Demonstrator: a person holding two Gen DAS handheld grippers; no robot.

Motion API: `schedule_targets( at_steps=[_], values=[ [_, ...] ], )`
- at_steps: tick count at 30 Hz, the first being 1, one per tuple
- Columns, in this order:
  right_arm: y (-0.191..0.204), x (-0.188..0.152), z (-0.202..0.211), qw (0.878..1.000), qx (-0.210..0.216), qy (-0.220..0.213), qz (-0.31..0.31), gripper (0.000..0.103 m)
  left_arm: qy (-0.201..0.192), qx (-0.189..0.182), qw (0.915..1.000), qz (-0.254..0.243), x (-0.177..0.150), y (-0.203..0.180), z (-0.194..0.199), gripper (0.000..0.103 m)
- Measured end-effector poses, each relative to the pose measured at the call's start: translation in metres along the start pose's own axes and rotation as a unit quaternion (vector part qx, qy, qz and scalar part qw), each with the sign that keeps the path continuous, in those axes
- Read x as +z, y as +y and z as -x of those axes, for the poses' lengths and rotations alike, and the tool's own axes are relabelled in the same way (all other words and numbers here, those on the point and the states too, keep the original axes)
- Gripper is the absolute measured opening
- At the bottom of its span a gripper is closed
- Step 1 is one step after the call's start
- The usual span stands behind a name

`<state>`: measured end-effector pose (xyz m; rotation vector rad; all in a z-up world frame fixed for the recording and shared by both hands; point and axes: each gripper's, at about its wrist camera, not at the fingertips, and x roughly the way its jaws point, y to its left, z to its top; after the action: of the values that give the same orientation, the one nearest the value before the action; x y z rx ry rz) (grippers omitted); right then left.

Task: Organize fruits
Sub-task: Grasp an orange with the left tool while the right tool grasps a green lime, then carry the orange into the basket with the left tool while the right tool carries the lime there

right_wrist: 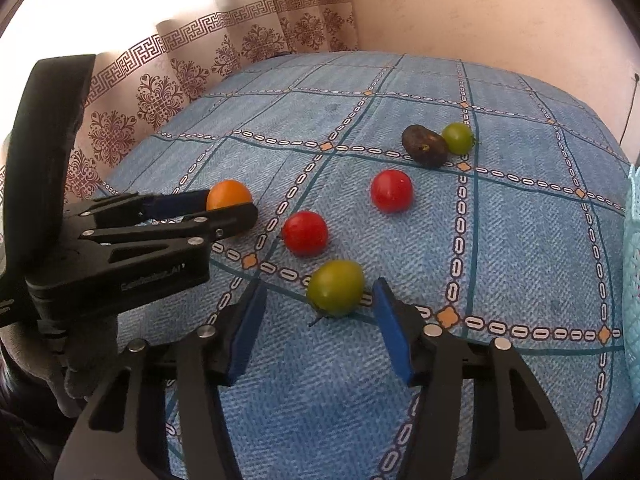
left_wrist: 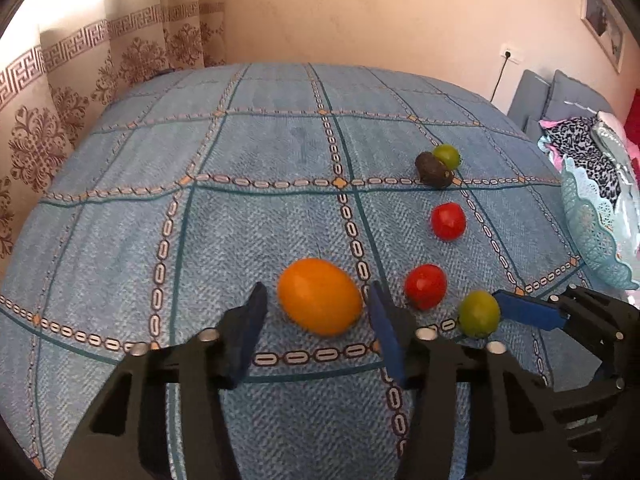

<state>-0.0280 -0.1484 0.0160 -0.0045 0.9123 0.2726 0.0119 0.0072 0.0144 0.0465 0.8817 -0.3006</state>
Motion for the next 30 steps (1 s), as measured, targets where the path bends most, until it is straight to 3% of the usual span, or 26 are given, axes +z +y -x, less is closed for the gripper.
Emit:
schedule_targets(
  at_steps=[3, 14, 30],
  values=[
    [-0.001, 0.001, -0.002, 1.0, 0.001, 0.002, -0.003, 0.048, 0.004, -0.022, 0.9996, 0.015, 0.0, 0.006, -0.001, 0.042],
    [-0.002, 0.006, -0.009, 1.0, -0.006, 0.004, -0.009, 0.03, -0.012, -0.02, 0.9997, 0.009, -0.001, 0.004, 0.012, 0.041],
    [-0.008, 0.008, 0.006, 0.999, -0.006, -0.019, -0.026, 0.03, -0.027, -0.016, 0.9995, 0.007, 0.004, 0.0, 0.029, 0.041]
  ],
)
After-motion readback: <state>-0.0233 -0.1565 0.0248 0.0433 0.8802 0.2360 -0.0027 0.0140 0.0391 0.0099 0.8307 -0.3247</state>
